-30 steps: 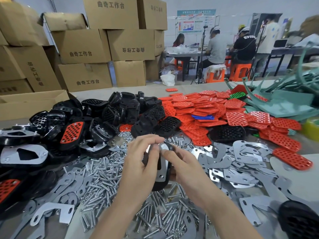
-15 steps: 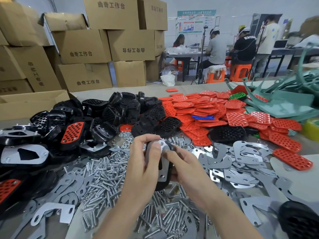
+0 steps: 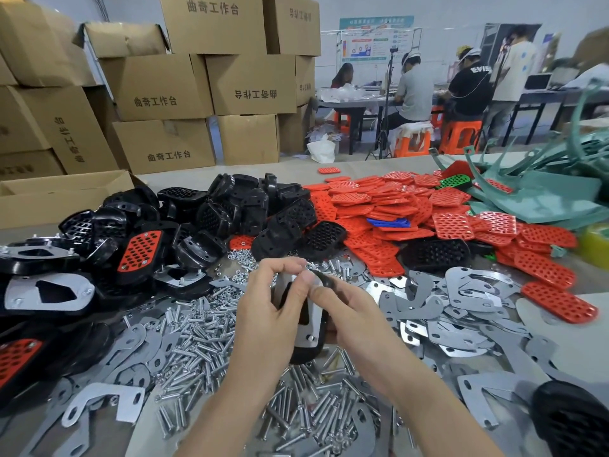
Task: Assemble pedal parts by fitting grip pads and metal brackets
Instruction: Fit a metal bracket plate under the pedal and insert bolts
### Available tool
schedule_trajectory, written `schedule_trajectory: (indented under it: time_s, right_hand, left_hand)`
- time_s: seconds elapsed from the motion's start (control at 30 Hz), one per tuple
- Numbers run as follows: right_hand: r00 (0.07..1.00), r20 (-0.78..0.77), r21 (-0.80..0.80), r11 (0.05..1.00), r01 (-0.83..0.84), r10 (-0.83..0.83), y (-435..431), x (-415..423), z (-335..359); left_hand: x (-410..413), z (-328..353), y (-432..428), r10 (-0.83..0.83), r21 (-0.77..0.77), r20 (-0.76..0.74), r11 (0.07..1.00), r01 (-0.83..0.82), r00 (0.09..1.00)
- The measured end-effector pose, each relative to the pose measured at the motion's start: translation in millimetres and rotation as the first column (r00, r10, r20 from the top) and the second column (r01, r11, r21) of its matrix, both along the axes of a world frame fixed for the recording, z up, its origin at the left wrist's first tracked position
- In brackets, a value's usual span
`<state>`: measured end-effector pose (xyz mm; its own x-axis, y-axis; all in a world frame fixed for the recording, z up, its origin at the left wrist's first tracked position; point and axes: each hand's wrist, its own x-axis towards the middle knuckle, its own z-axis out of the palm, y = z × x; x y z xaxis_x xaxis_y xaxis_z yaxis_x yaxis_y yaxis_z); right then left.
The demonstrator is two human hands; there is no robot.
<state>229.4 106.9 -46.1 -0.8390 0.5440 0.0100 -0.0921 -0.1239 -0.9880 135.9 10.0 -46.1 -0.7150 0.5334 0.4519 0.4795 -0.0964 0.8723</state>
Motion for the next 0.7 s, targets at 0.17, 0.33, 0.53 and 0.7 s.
schedule_trajectory:
  time_s: [0.17, 0.33, 0.53, 0.7]
  right_hand:
    - [1.000, -0.016, -0.031, 1.000, -0.002, 0.002, 0.6, 0.0, 1.5]
    - [1.000, -0.025, -0.042, 0.999, -0.009, 0.008, 0.8, -1.5, -1.0]
    - [1.000, -0.023, -0.038, 0.999, -0.016, 0.015, 2.3, -2.1, -3.1]
    - [1.000, -0.021, -0.033, 0.999, -0.023, 0.023, 2.2, -1.6, -2.6]
  left_hand:
    - [3.3, 0.8, -2.1, -0.020, -0.046, -0.131, 0.999, 0.014, 0.991]
    - [4.1, 0.8, 1.6, -0.037, 0.013, -0.002, 0.999, 0.037, 0.999]
    - [4.3, 0.1, -2.1, -0.033, -0.029, -0.081, 0.999, 0.031, 0.996]
    - [4.1, 2.4, 1.2, -0.052, 0.015, 0.013, 0.999, 0.052, 0.999]
